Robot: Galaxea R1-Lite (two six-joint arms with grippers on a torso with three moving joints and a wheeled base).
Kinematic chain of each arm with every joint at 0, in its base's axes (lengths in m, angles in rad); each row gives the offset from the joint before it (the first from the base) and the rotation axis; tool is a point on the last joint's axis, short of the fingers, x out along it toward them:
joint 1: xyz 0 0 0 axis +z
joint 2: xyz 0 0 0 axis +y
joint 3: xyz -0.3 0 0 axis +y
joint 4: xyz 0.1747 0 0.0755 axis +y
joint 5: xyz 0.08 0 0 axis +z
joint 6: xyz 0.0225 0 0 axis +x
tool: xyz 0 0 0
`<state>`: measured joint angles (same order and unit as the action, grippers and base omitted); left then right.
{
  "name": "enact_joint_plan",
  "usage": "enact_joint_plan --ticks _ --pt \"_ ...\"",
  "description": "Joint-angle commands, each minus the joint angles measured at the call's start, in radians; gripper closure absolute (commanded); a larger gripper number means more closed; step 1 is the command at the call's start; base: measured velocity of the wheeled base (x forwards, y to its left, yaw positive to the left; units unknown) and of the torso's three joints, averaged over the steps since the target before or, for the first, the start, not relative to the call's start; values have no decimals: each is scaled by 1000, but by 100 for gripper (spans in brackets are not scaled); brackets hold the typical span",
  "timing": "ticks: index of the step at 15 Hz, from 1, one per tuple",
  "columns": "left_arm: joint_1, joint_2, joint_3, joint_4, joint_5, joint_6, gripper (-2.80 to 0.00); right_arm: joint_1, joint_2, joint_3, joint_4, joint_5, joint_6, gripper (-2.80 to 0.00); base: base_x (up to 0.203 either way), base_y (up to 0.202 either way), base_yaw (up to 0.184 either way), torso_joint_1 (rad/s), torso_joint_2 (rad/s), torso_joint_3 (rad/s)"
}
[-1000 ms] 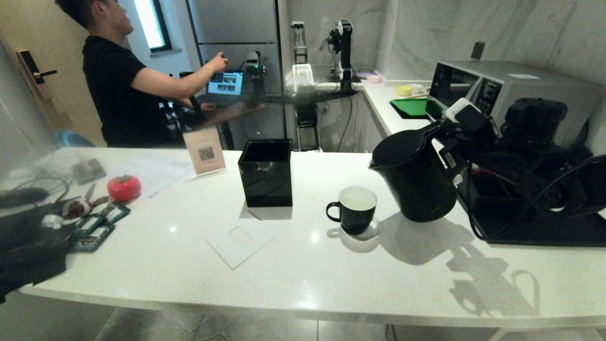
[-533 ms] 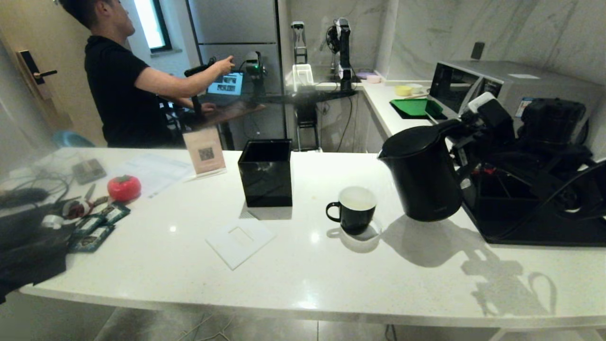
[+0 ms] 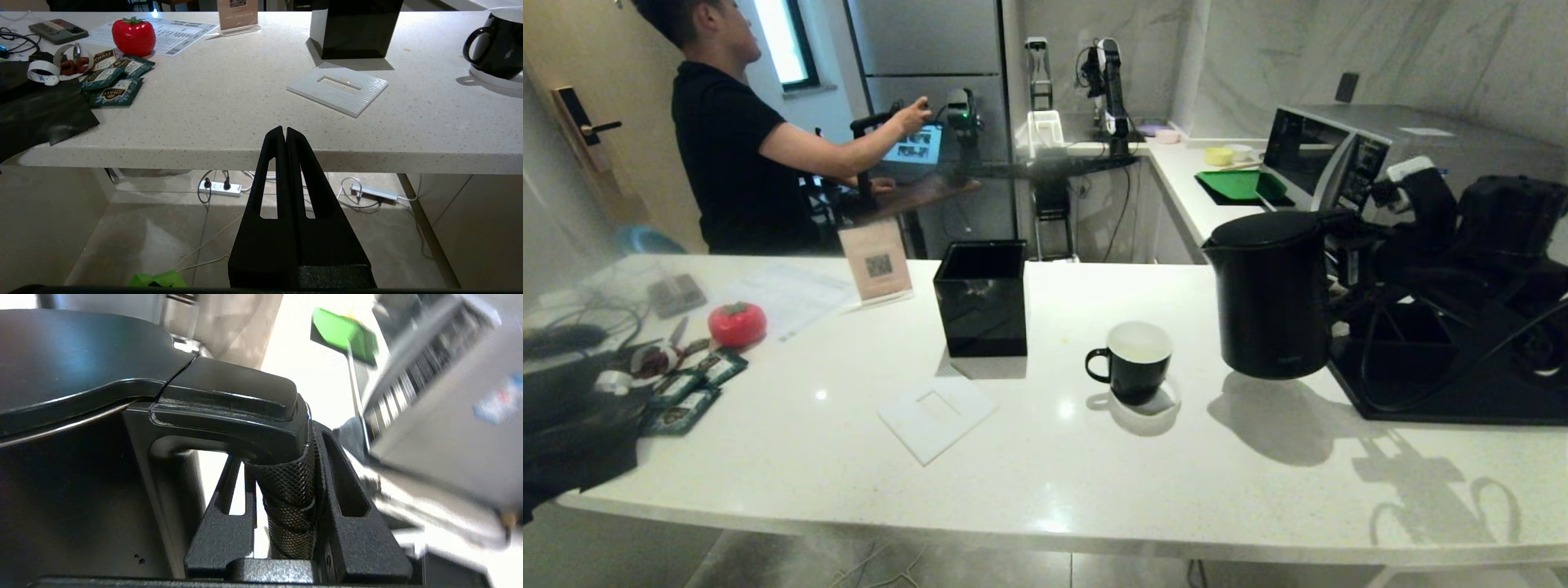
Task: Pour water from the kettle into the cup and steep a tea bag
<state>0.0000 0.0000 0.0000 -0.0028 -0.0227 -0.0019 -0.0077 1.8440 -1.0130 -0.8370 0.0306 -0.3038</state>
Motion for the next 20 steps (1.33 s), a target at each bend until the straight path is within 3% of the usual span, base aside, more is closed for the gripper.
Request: enact_joint_plan --ticks 1,3,7,11,20 --pt "0 0 0 0 0 -1 0 -6 -9 12 -6 -37 54 0 0 0 0 0 0 0" --pt "0 0 0 0 0 -1 0 -6 -11 13 -9 -55 124 0 0 0 0 0 0 0" --pt "0 0 0 0 0 0 0 -6 -14 26 -41 -69 190 0 0 0 0 0 0 0" --pt "0 0 0 0 0 -1 0 -5 -16 77 -122 -69 193 0 0 0 0 0 0 0" --pt "0 0 0 0 0 0 0 -5 -45 82 -119 -79 209 0 0 0 0 0 0 0"
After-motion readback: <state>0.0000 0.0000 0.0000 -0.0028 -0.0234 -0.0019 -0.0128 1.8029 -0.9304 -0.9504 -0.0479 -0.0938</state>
